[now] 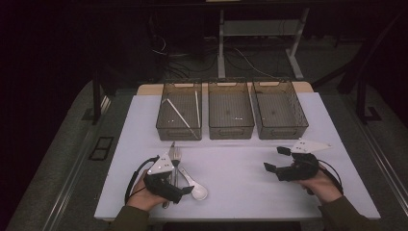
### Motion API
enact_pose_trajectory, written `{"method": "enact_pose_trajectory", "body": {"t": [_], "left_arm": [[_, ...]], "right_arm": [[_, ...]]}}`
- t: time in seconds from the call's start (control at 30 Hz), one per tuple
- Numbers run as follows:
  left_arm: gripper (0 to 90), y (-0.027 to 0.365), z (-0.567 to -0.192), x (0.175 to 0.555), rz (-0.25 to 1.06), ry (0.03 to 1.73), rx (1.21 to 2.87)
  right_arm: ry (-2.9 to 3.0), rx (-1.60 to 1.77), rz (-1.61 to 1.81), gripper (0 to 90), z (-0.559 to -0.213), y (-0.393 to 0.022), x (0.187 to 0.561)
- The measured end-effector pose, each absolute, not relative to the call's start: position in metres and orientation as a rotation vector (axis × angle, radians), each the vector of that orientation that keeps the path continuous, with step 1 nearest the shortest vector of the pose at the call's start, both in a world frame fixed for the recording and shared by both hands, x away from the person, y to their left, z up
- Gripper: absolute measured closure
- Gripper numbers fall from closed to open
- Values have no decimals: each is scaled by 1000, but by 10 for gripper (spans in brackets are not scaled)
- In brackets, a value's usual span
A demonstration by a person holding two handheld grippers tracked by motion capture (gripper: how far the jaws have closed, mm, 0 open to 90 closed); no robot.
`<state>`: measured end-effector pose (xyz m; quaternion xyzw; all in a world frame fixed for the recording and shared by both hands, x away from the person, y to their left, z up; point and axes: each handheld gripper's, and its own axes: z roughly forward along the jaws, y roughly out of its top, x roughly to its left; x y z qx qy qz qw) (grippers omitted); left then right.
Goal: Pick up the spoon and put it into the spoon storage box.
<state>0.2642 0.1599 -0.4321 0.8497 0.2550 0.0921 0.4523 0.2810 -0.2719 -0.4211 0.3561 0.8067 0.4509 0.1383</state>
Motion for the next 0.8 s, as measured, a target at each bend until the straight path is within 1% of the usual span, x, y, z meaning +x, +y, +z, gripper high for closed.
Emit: {"method": "enact_pose_trajectory", "body": {"t": [0.37,0.5,0.6,0.67,0.77,0.8], "left_arm": [[10,163,-429,262,229,624,2093],[84,167,-425,260,212,600,2088],[199,168,-422,257,196,573,2099],[347,169,-419,253,166,538,2109],[525,167,-418,247,126,498,2124],[569,166,-418,246,114,490,2135]], "right_arm": [[2338,1045,1283,180,-436,-288,262],[2328,1042,1285,180,-436,-289,261],[2331,1043,1275,180,-436,-289,261],[2332,1043,1277,180,-436,-290,261],[2328,1044,1282,180,-436,-290,261],[2329,1044,1279,180,-436,-290,261]]}}
